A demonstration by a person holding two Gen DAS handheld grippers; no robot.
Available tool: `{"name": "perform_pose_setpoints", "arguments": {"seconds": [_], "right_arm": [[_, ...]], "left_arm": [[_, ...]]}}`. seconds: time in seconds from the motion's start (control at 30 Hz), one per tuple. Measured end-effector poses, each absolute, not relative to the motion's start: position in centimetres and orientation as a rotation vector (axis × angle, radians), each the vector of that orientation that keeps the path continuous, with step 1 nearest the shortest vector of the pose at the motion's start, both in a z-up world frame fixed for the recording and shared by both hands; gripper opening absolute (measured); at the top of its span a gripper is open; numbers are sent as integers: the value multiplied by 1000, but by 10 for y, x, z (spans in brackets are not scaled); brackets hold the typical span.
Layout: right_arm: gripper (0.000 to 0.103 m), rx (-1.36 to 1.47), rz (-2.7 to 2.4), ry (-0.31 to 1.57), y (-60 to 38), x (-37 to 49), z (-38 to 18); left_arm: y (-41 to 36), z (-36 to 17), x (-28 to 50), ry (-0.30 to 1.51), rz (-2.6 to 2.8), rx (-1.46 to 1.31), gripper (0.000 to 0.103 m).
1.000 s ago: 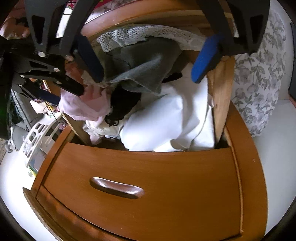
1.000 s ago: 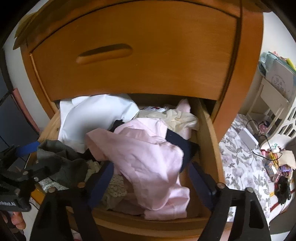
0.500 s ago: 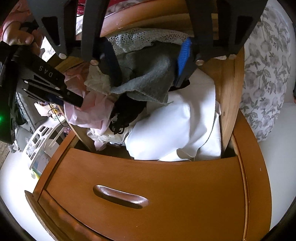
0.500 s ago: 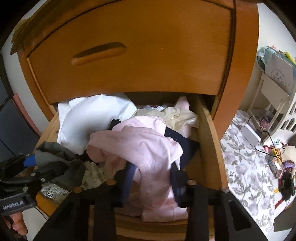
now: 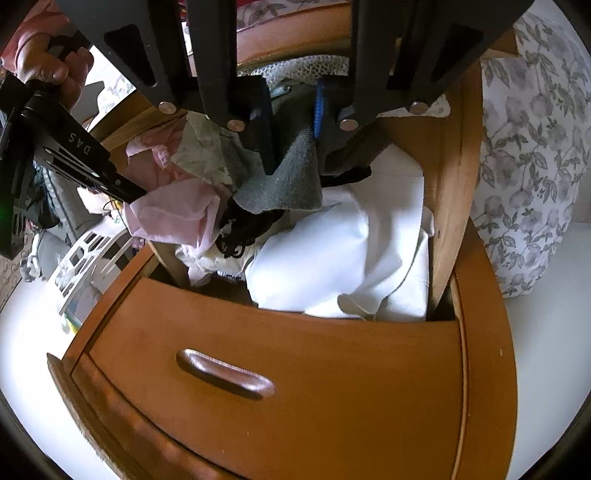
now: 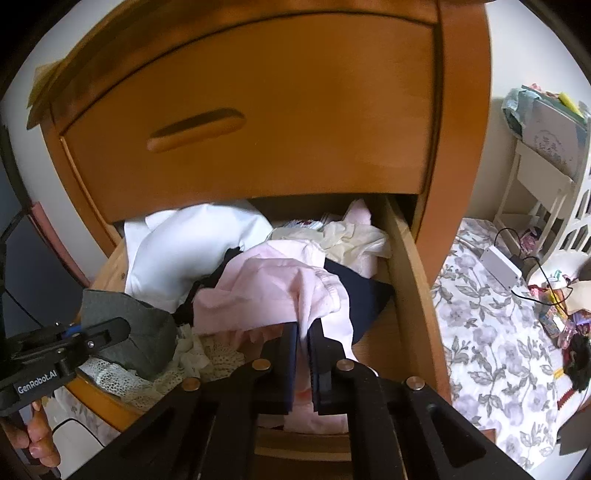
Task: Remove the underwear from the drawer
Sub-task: 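Grasp the grey cloth with the left tool while the right tool grasps the pink garment, then lift the grey cloth with the left tool while the right tool lifts the pink garment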
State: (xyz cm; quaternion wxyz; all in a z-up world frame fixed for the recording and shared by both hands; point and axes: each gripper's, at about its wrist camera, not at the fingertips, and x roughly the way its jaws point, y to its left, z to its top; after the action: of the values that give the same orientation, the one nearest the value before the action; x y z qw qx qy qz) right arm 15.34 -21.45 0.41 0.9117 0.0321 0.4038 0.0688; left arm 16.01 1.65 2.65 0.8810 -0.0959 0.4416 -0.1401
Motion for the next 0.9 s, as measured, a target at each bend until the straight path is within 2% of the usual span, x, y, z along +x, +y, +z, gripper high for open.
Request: {"name": "perform_pose_setpoints", "arguments": {"seconds": [0.47, 0.9], "right_arm": [[6, 94, 115, 706, -228, 130, 47], [6, 89, 91, 552, -234, 104, 111]], "left_arm": [[39, 79, 135, 742, -272, -238, 13], [59, 147, 115, 571, -213, -275, 13]]}}
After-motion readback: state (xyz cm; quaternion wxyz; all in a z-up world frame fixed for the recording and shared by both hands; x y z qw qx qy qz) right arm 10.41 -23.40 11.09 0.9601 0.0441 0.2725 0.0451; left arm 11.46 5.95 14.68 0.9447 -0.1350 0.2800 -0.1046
